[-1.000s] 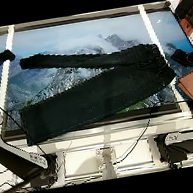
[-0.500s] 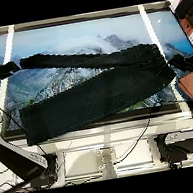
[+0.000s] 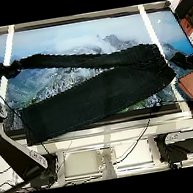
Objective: Fold the clothes and pants, and hang the long-sleeved shirts on hangers.
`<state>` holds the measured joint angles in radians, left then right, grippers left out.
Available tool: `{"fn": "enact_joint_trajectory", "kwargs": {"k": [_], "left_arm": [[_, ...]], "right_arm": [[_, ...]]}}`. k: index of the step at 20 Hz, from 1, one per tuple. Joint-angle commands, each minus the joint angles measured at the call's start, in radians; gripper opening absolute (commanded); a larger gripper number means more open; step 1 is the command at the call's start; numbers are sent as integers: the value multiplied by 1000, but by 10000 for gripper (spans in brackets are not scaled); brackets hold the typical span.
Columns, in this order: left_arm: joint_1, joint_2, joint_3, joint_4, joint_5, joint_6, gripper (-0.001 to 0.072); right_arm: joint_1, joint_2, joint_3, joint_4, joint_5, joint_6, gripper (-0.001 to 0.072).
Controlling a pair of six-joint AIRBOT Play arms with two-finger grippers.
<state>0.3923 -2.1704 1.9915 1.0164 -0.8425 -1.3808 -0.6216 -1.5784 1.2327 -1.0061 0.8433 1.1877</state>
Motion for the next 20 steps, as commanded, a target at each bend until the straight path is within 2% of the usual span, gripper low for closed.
{"fn": "enact_joint_trajectory", "kwargs": {"k": [1,2,3,8,9,10,11,16,20], "left_arm": [[-14,-27,1,-14,156,-3,461],[-24,-29,1,-11,193,-3,445],[-35,-32,1,4,211,1,364],[-77,-63,2,56,224,0,346],[-81,-63,2,56,232,0,317],[-85,-63,3,56,233,1,159],[-85,-61,3,56,233,2,34],[-85,12,32,53,189,-5,26],[-35,178,32,67,-11,-38,24]], "right_arm": [[-1,-1,1,34,-23,0,493],[-1,-1,2,43,-24,0,493],[-1,-1,1,46,-24,0,493],[-1,-1,1,51,-22,0,493],[-1,-1,1,54,-22,0,493],[-1,-1,1,56,-22,0,493],[-1,-1,2,59,-22,0,493],[1,0,2,98,-21,0,493],[1,0,2,103,-21,0,493]]}}
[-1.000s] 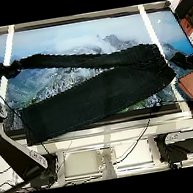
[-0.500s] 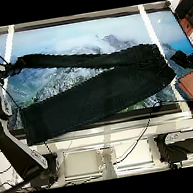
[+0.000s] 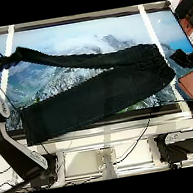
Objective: Fold the clothes and pants, and hang the long-sleeved shirts on hangers.
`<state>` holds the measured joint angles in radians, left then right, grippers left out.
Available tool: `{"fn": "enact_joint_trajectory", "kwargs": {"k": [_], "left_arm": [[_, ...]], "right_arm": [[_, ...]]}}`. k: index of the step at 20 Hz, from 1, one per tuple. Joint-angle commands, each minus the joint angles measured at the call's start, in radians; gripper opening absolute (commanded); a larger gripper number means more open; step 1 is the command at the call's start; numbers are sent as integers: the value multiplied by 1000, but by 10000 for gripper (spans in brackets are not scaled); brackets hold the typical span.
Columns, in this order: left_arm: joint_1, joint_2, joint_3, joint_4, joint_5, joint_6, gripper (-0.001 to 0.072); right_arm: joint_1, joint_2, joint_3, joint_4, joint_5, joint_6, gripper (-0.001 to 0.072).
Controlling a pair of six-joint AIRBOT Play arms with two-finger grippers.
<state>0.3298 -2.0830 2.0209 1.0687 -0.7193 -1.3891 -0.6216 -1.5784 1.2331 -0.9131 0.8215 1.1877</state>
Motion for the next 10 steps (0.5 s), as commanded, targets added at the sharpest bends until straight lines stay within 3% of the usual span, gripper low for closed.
{"fn": "enact_joint_trajectory", "kwargs": {"k": [1,3,7,10], "left_arm": [[47,122,3,40,-211,-60,24],[86,152,3,118,-408,-104,25],[151,126,1,196,-809,-104,27],[157,112,-5,243,-855,-104,26]], "right_arm": [[1,0,1,11,4,0,493],[1,0,1,11,27,0,493],[2,0,1,6,60,-8,494],[20,0,4,-2,59,-35,495]]}}
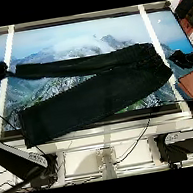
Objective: Fold the clothes and pants, and hang the long-sleeved shirts on hangers.
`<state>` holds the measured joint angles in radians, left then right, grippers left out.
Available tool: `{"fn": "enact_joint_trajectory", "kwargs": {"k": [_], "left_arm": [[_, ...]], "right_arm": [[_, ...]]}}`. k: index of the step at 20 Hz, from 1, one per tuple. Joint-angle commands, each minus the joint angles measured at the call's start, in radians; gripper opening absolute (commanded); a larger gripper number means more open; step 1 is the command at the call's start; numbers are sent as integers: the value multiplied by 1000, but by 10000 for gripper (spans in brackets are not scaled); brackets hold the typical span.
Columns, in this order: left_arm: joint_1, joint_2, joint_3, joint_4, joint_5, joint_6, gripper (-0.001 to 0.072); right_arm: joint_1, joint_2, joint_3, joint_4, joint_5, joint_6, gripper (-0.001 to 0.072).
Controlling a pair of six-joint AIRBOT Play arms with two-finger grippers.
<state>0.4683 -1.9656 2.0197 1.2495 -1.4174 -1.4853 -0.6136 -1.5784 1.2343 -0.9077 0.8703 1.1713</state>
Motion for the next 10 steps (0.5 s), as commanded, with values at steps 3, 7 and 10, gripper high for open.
{"fn": "enact_joint_trajectory", "kwargs": {"k": [3,7,10], "left_arm": [[-14,-2,-4,113,-153,-7,26],[-95,48,-25,193,-56,14,25],[-143,140,-117,194,35,35,25]], "right_arm": [[47,-11,64,-19,9,-48,497],[80,-102,250,-24,87,-47,526],[98,-206,381,-39,191,-48,553]]}}
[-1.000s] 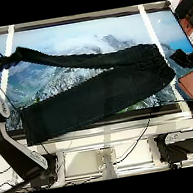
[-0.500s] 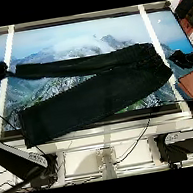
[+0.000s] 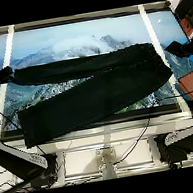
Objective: Fold the clothes and pants, and hang the long-sleeved shirts on hangers.
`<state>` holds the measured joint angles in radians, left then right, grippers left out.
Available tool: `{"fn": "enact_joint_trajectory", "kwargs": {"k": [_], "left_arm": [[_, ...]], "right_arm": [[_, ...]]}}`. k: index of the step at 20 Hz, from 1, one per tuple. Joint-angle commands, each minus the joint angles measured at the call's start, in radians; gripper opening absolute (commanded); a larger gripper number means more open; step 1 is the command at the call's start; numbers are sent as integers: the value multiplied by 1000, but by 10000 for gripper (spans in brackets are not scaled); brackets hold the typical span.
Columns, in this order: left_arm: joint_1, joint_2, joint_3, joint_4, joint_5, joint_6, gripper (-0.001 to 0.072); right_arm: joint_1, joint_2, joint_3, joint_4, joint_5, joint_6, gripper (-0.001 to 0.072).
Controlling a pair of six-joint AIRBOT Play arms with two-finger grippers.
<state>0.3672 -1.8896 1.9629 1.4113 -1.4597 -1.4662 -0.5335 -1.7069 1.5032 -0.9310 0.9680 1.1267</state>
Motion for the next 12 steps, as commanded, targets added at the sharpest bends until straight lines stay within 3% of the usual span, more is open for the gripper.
{"fn": "enact_joint_trajectory", "kwargs": {"k": [1,3,6,9,12], "left_arm": [[-50,106,-122,33,99,16,26],[-55,217,-295,33,171,15,26],[-54,473,-655,32,397,-8,26],[-54,699,-956,31,537,-55,27],[-55,784,-1074,23,584,-113,28]], "right_arm": [[25,-114,148,-43,126,-3,558],[31,-172,205,-114,199,-3,558],[22,-212,243,-192,217,-1,561],[-8,-252,290,-190,191,51,560],[-53,-344,410,-78,310,88,560]]}}
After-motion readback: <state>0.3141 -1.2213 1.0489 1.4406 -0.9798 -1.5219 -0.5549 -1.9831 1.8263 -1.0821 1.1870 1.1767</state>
